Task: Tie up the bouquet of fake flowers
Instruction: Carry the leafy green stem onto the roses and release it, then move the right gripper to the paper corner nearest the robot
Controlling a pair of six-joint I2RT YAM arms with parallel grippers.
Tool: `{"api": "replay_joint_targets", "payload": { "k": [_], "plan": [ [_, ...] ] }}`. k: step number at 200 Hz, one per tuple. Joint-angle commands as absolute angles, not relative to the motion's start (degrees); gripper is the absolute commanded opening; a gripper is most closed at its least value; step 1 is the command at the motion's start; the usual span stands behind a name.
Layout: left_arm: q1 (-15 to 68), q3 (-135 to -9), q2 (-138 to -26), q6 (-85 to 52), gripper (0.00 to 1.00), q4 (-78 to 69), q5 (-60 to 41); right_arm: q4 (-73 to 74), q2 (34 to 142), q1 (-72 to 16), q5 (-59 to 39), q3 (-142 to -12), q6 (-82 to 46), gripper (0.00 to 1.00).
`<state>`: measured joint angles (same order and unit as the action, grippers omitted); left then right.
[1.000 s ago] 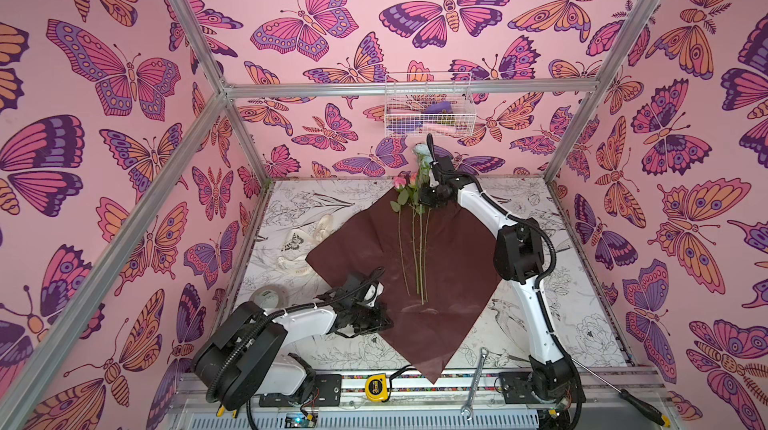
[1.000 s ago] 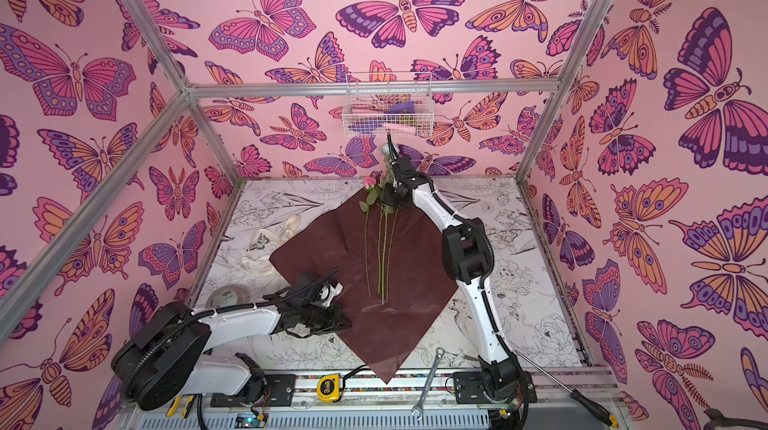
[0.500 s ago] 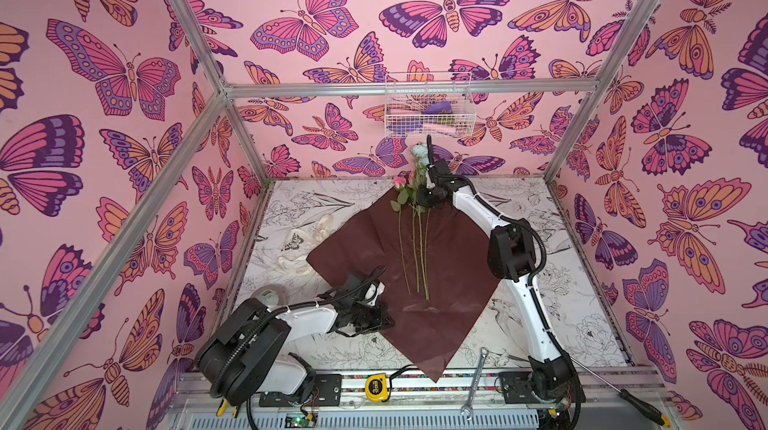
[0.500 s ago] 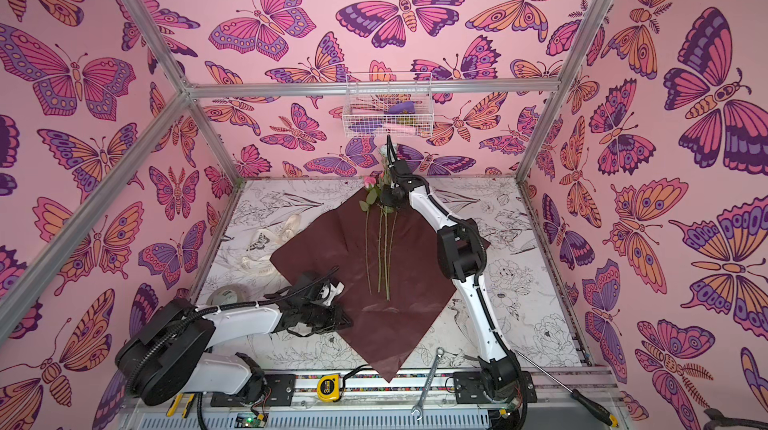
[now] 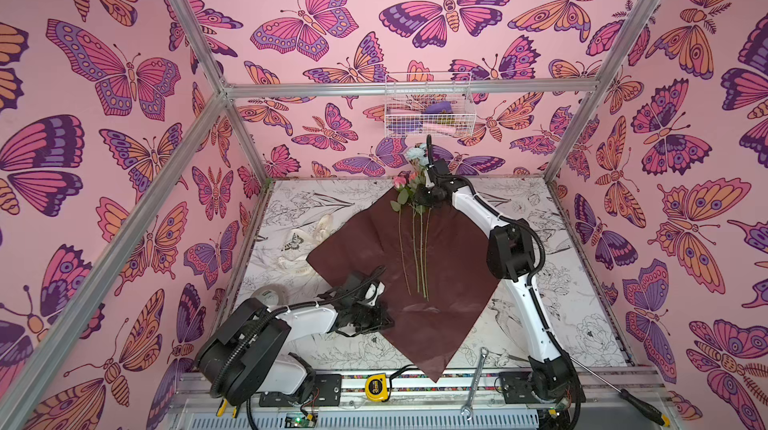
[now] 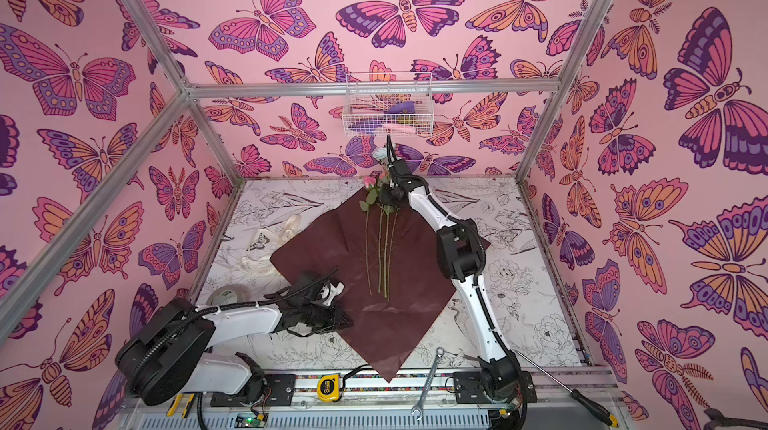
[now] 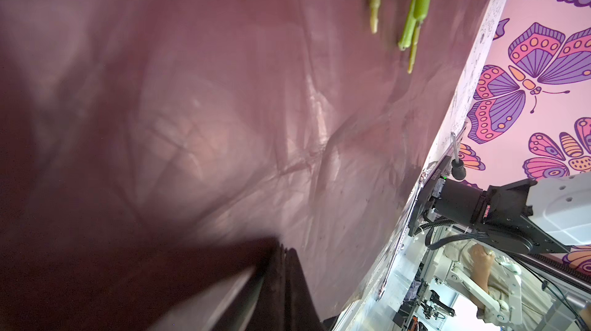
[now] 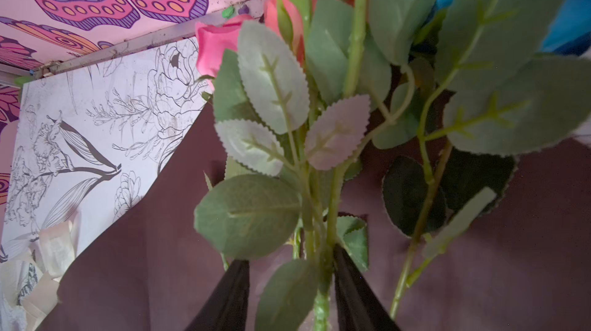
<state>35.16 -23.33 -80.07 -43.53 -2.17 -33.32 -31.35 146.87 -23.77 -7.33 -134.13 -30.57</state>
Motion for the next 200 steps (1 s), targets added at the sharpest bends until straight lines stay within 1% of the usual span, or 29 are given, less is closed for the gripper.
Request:
{"api": "replay_joint_targets", "payload": {
  "k": [1, 43, 75, 119, 144, 168, 200],
  "plan": [
    [34.75, -21.69, -81.0, -42.19, 0.0, 1.13, -30.23, -33.12, 143.0, -23.56, -6.01, -132.79, -29.89, 0.51],
    [34.76, -21.34, -80.02, -42.21, 0.0, 1.09, -30.2, -32.5, 137.08, -23.56, -1.22, -126.37, -28.51, 0.64],
    [34.74, -21.18, -79.62, -42.36, 0.0, 1.17, -30.37, -32.26, 134.51, -23.47, -0.44, -123.65, -27.28, 0.66],
    [34.74, -20.33, -77.8, -42.54, 0.0, 2.58, -31.0, -31.86, 132.19, -23.53, -1.91, -121.71, -27.12, 0.66],
    [34.74, -19.71, -76.44, -42.71, 0.0, 3.41, -31.1, -31.22, 128.54, -23.55, -2.46, -118.05, -26.94, 0.63],
    [34.78, -19.42, -75.27, -43.38, 0.0, 3.5, -31.0, -29.69, 122.17, -23.55, -2.37, -109.55, -26.36, 0.6],
    [34.76, -19.42, -74.1, -43.59, 0.0, 3.58, -31.28, -27.62, 111.01, -24.33, -0.41, -94.29, -25.23, 0.57]
  ]
}}
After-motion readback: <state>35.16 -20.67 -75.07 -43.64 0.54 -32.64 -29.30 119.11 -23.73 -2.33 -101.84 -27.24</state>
